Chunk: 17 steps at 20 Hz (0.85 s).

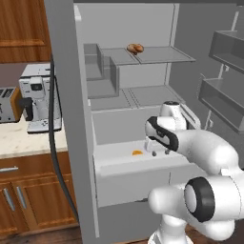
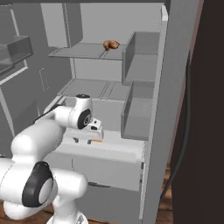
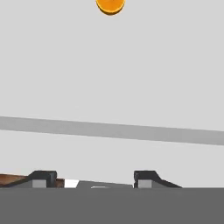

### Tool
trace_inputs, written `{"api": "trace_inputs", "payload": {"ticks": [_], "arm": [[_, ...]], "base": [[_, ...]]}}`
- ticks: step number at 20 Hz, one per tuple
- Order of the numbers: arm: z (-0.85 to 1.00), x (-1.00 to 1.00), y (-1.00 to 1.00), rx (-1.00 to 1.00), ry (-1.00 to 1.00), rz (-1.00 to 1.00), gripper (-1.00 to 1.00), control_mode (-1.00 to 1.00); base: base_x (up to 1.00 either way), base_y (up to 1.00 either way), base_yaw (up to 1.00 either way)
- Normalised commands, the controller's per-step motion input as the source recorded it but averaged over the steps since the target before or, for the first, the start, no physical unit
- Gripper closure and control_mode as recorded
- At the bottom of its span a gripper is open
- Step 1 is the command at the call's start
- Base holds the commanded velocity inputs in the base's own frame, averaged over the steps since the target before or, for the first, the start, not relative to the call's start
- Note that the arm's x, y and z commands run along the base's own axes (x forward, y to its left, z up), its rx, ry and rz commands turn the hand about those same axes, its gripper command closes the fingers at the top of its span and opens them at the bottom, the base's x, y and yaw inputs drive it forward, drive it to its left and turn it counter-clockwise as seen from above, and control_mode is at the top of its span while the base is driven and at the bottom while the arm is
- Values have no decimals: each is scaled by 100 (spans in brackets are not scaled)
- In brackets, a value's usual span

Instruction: Fully open the fridge drawer.

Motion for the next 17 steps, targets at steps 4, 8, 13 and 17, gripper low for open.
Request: {"api": "trace_inputs", "payload": {"ticks": [4, 8, 13, 17], "arm": [[16, -100, -8, 8, -3, 0, -100, -100], [94, -97, 1, 11, -26, -1, -100, -100], [100, -70, 15, 4, -40, 0, -100, -100], [100, -35, 34, 0, -37, 0, -100, -100]], "base": [[0, 0, 0], [0, 0, 0], [0, 0, 0], [0, 0, 0]]}}
